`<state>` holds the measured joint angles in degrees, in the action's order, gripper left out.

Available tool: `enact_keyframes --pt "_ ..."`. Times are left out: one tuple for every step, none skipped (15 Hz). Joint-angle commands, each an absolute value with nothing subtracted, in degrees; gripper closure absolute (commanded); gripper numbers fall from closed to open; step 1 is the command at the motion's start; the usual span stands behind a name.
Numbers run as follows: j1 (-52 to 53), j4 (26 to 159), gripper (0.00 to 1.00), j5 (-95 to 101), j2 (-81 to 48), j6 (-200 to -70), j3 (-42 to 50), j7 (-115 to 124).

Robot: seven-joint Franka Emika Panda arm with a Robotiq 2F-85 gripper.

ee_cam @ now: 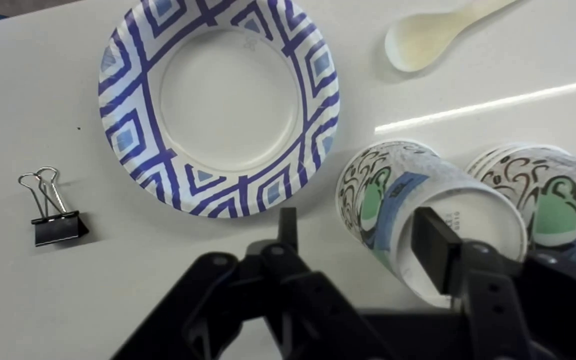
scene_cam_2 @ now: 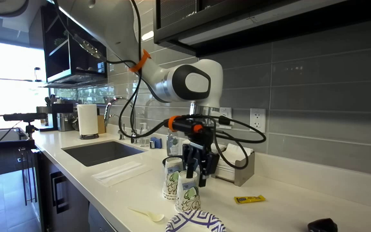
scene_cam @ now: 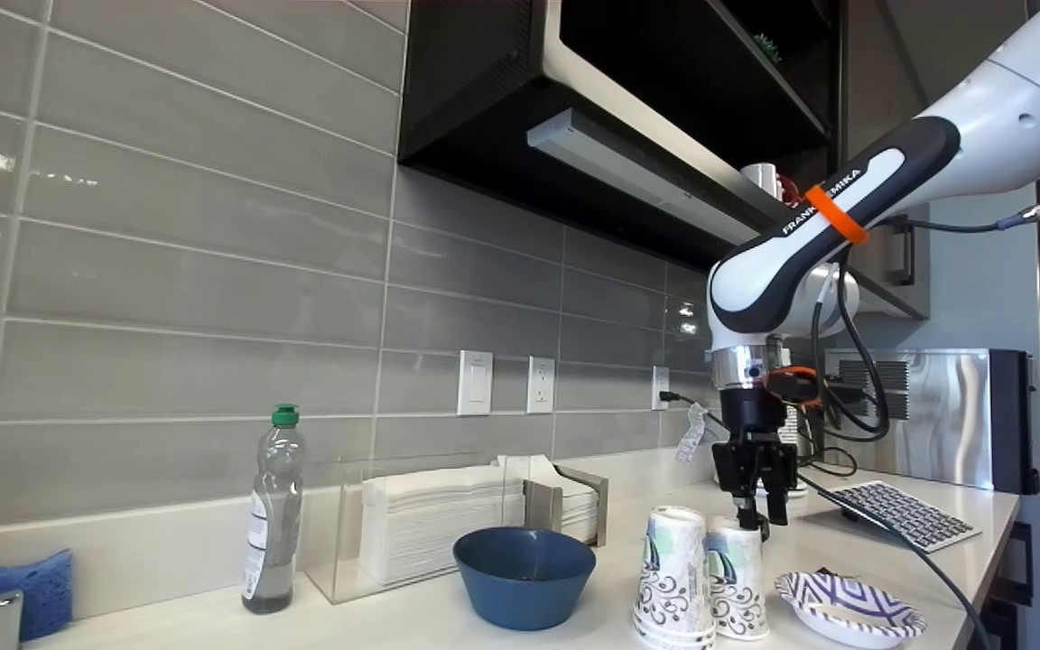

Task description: Stack the cups together

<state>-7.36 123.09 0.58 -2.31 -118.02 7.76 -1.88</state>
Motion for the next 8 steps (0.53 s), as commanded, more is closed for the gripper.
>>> enact_keyframes --pt "-7.8 122.4 0.7 -1.8 -3.1 -118.3 7.9 -4.3" --pt "-7.9 122.3 0.77 -2.2 -3.3 -118.1 7.9 -4.5" --pt "-7.9 122.2 0.83 -2.5 -3.4 -118.1 7.9 -4.8" --pt "-7.9 122.1 0.91 -2.9 -3.4 -118.0 7.9 -5.0" --pt "-7.9 121.9 0.97 -3.2 -3.4 -118.0 7.9 -5.2" --pt "-7.9 121.9 0.99 -3.4 -3.4 -118.0 7.9 -5.4" --pt "-7.9 121.8 1.0 -3.8 -3.4 -118.0 7.9 -5.6" --pt "-8.0 121.7 1.0 -4.3 -3.4 -117.9 7.9 -5.9"
